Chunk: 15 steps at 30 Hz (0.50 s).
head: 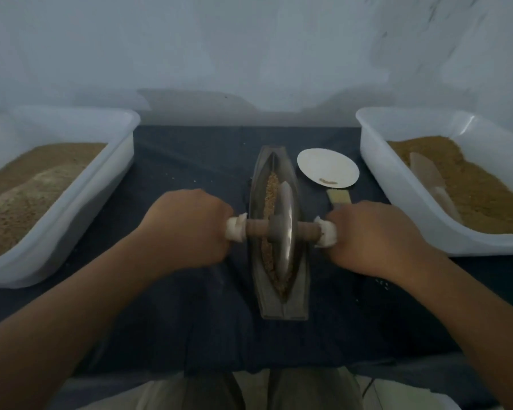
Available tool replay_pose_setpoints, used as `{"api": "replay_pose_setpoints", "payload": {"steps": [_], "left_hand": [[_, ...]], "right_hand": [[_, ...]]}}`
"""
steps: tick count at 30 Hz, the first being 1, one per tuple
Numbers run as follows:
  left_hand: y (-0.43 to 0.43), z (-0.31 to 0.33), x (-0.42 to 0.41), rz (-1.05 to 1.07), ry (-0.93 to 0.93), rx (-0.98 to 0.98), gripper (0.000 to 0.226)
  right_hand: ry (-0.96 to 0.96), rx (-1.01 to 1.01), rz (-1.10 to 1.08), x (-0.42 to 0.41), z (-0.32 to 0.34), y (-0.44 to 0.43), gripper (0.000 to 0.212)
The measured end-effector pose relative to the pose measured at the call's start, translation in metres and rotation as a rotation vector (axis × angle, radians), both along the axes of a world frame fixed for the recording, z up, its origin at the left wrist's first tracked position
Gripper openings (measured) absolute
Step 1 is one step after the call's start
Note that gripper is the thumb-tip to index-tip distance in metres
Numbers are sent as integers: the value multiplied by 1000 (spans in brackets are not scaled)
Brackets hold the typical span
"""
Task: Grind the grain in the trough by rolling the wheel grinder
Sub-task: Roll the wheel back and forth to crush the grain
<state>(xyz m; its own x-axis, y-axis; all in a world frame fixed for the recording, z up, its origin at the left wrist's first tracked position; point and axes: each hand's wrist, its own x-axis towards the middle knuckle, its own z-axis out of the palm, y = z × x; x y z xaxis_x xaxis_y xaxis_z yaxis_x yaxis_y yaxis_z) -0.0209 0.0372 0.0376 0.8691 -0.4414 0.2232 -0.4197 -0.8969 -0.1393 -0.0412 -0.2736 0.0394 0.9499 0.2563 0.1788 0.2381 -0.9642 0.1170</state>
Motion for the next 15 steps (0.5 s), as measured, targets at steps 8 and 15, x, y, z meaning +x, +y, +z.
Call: {"api": "replay_pose_setpoints", "payload": {"steps": [8,15], "left_hand": [[-35,16,86,261,79,-65,27],[1,-14,-1,137,136,-125,28]], "right_hand": [[-98,38,-122,105,2,21,27],[-161,24,144,7,-1,-1,29]]}}
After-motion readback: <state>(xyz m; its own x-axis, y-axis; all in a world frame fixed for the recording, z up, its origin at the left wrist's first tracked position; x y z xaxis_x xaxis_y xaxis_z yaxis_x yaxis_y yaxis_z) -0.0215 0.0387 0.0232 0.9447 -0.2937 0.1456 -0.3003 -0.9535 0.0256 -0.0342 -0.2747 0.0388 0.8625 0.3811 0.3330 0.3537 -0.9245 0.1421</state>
